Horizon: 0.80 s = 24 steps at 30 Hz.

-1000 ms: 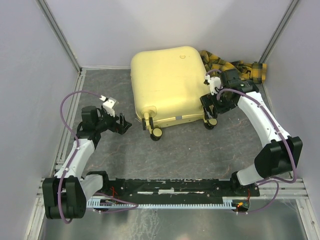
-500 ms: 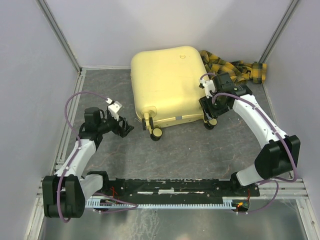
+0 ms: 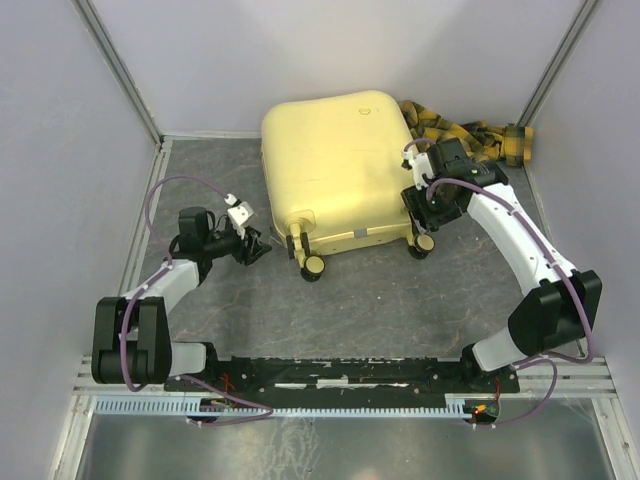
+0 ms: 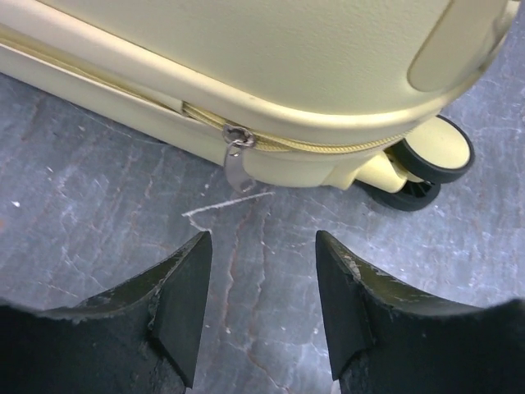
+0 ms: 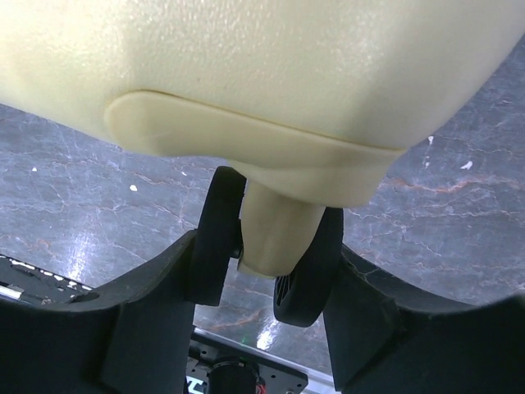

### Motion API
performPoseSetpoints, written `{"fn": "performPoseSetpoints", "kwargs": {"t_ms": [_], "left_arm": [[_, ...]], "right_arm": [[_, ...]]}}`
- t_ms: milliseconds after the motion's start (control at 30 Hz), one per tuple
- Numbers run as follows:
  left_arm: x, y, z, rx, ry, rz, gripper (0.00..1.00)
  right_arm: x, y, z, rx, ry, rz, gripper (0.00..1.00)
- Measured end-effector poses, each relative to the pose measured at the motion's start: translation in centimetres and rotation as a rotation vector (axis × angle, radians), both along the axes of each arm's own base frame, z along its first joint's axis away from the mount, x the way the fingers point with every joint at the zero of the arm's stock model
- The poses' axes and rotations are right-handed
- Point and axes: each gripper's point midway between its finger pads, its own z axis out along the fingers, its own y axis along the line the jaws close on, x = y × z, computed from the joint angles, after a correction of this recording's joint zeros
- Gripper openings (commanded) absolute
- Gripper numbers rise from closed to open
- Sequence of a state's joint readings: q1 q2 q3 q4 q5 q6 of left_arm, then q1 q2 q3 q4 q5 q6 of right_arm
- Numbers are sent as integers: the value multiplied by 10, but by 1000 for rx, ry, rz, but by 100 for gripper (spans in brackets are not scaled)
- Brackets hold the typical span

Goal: Pack the luggage

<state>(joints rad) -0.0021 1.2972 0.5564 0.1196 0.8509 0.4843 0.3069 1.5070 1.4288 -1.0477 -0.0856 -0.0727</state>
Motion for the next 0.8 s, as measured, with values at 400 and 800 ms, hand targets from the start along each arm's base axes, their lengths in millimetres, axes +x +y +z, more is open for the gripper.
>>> {"fn": "performPoseSetpoints", "kwargs": {"t_ms": [400, 800], "left_arm": [[20, -11, 1, -41, -52, -42, 54], [25, -23, 2, -83, -71, -99, 48]], "right_arm": [[2, -2, -7, -8, -3, -11, 2], [7, 1, -6, -4, 48, -22, 2]]}}
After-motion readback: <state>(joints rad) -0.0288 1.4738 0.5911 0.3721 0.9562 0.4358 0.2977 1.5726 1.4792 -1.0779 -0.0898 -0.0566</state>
